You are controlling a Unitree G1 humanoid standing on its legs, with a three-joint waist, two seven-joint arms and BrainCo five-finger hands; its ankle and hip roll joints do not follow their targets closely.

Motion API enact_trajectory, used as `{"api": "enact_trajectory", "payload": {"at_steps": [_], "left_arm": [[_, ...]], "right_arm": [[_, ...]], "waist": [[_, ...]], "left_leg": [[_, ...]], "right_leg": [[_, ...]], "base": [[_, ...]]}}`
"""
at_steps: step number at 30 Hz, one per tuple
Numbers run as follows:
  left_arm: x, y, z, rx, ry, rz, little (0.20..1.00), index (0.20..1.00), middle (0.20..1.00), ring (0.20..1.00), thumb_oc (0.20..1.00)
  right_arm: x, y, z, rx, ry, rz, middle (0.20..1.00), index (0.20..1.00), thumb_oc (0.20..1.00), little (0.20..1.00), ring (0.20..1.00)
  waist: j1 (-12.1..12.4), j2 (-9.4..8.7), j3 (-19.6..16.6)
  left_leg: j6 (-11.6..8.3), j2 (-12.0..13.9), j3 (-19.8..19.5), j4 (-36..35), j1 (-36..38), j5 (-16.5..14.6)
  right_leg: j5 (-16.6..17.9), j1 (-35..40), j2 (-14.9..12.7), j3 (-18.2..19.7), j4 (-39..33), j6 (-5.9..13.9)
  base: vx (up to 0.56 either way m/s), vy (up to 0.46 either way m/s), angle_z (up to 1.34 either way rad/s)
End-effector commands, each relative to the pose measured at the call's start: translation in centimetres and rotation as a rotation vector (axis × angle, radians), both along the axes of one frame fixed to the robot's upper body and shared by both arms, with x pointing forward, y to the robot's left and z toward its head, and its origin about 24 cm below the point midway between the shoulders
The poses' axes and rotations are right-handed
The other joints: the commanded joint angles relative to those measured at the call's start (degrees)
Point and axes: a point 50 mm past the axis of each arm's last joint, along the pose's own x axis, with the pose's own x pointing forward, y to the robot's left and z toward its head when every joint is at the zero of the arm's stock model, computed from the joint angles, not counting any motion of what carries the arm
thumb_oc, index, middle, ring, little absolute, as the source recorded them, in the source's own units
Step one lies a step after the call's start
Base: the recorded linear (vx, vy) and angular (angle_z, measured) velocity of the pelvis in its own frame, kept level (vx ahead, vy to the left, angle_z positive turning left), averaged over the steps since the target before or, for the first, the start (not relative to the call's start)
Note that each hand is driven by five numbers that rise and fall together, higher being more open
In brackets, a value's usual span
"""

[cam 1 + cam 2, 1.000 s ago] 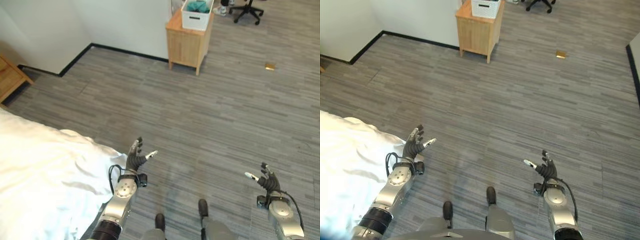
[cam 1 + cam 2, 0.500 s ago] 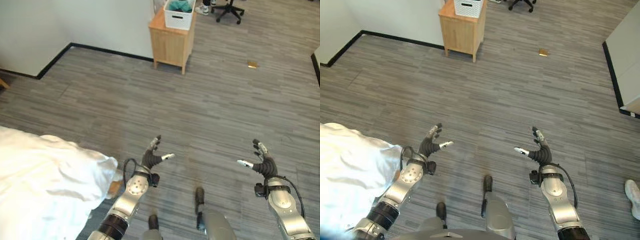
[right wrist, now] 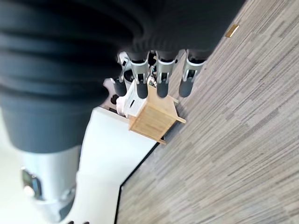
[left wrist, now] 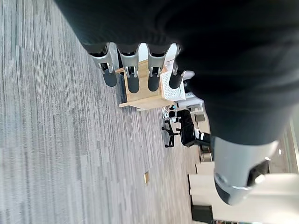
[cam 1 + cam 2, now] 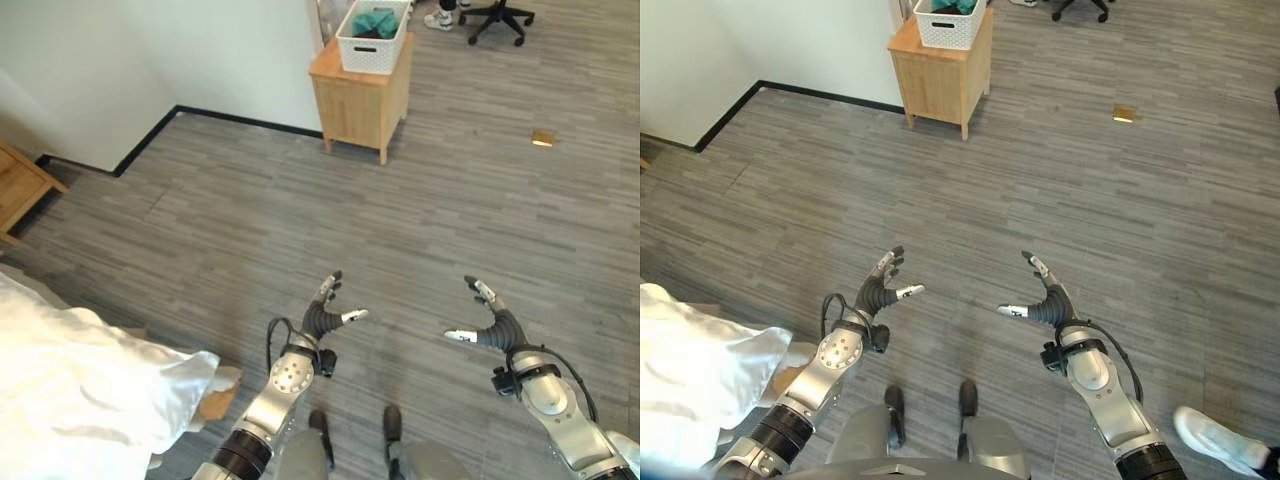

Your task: Making the bed.

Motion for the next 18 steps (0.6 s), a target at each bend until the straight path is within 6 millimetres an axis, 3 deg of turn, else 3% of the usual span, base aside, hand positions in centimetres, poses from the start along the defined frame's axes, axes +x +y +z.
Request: {"api": "enact_trajectory", "payload": {"at_steps": [1,4,5,7,8,9,11,12,13,14,15,16,18], "left_arm": [[0.5,-0.6,1.8,-0.034,-0.101,0.016,1.0,1.0,1.0,1.0,1.0],[0.3,-0.2,1.4,-0.05,-0.079,0.053,1.0,1.0,1.0,1.0,1.0],[0.1,0.0,1.3,-0.05,-0.073,0.053,1.0,1.0,1.0,1.0,1.0],[-0.3,0.6,1.6,-0.055,-0.083,0.068,1.0,1.0,1.0,1.0,1.0],[-0.5,0.7,1.6,-0.052,-0.08,0.056,1.0,1.0,1.0,1.0,1.0],[-0.5,0.7,1.6,-0.051,-0.08,0.056,1.0,1.0,1.0,1.0,1.0],[-0.8,0.8,1.1,-0.053,-0.055,0.045,1.0,1.0,1.0,1.0,1.0],[-0.8,0.9,1.2,-0.053,-0.054,0.051,1.0,1.0,1.0,1.0,1.0],[-0.7,1.1,1.4,-0.05,-0.058,0.052,1.0,1.0,1.0,1.0,1.0],[-0.6,1.3,1.5,-0.052,-0.062,0.052,1.0,1.0,1.0,1.0,1.0],[-0.4,1.9,1.9,-0.04,-0.079,0.064,1.0,1.0,1.0,1.0,1.0],[-0.3,1.9,1.9,-0.04,-0.08,0.064,1.0,1.0,1.0,1.0,1.0],[-0.2,1.9,2.0,-0.039,-0.081,0.061,1.0,1.0,1.0,1.0,1.0]], "right_arm": [[0.5,-1.1,1.4,0.05,-0.102,-0.107,1.0,1.0,1.0,1.0,1.0],[0.2,-1.7,0.9,0.182,-0.098,-0.201,1.0,1.0,1.0,1.0,1.0],[0.1,-1.7,0.7,0.193,-0.094,-0.218,1.0,1.0,1.0,1.0,1.0],[-0.3,-1.1,0.2,0.212,-0.074,-0.217,1.0,1.0,1.0,1.0,1.0],[-0.5,-1.1,-0.1,0.204,-0.066,-0.22,1.0,1.0,1.0,1.0,1.0],[-0.5,-1.1,-0.1,0.205,-0.066,-0.22,1.0,1.0,1.0,1.0,1.0],[-0.7,-0.7,-0.2,0.183,-0.058,-0.207,1.0,1.0,1.0,1.0,1.0],[-0.6,-0.6,0.1,0.179,-0.072,-0.197,1.0,1.0,1.0,1.0,1.0],[-0.2,-0.3,0.5,0.168,-0.091,-0.181,1.0,1.0,1.0,1.0,1.0],[-0.2,-0.3,0.7,0.166,-0.101,-0.184,1.0,1.0,1.0,1.0,1.0],[0.2,-0.5,1.3,0.137,-0.133,-0.173,1.0,1.0,1.0,1.0,1.0],[0.2,-0.5,1.4,0.136,-0.134,-0.172,1.0,1.0,1.0,1.0,1.0],[0.4,-0.6,2.2,0.124,-0.165,-0.16,1.0,1.0,1.0,1.0,1.0]], "waist": [[2.0,2.38,-1.7],[1.65,3.15,-3.07],[2.08,3.52,-3.53],[3.73,2.38,-4.4],[4.33,1.1,-4.65],[4.55,1.2,-4.74],[4.41,-1.02,-4.2],[3.87,-1.56,-3.7],[3.4,-1.71,-2.84],[2.92,-0.91,-2.78],[2.25,0.4,-1.89],[2.13,0.61,-2.08],[0.82,0.96,-1.12]], "left_leg": [[1.88,0.76,6.92,-6.46,-5.23,1.66],[2.74,2.56,13.42,-6.46,-6.05,2.31],[2.95,2.95,13.94,-6.46,-5.4,4.72],[3.91,2.12,12.57,-6.45,-3.82,7.94],[5.0,0.97,11.86,-5.86,-2.95,7.07],[4.98,1.22,12.03,-5.98,-3.0,7.26],[6.82,-1.16,10.94,-5.48,0.02,4.59],[7.61,-2.28,9.83,-5.36,1.9,3.33],[8.19,-2.89,7.36,-5.48,3.8,2.36],[8.39,-2.63,5.54,-5.98,5.29,1.36],[8.61,-2.6,1.38,-6.46,8.13,-0.5],[8.53,-2.36,1.25,-6.46,7.76,-0.32],[8.0,-2.94,-2.8,-6.46,9.95,-1.52]], "right_leg": [[-12.22,7.66,-4.95,2.68,0.68,6.36],[-13.39,11.3,-5.24,2.37,0.68,7.28],[-13.8,12.46,-5.29,2.34,0.68,7.5],[-14.44,13.78,-6.61,3.06,4.31,8.34],[-13.76,13.59,-7.69,2.86,7.7,9.29],[-13.6,13.36,-7.52,3.13,7.71,9.23],[-6.51,10.23,-9.58,3.27,18.63,12.7],[-0.51,7.62,-10.32,4.46,24.41,14.51],[5.46,4.12,-9.31,7.31,31.46,15.1],[5.19,1.15,-8.41,8.49,35.1,14.74],[1.23,-5.33,-6.69,8.97,40.67,11.81],[1.41,-5.68,-6.46,8.79,40.68,11.67],[-4.94,-9.87,-4.84,7.1,36.29,9.23]], "base": [[0.49,0.143,0.37],[0.51,0.181,0.28],[0.57,0.181,0.0],[0.56,0.17,-0.07],[0.35,0.103,-0.1],[0.29,0.086,-0.07],[0.34,0.129,0.1],[0.47,0.145,0.36],[0.42,0.093,0.77],[0.63,0.091,1.34],[0.44,0.058,1.79],[0.51,0.049,2.1],[0.49,-0.077,1.92]]}}
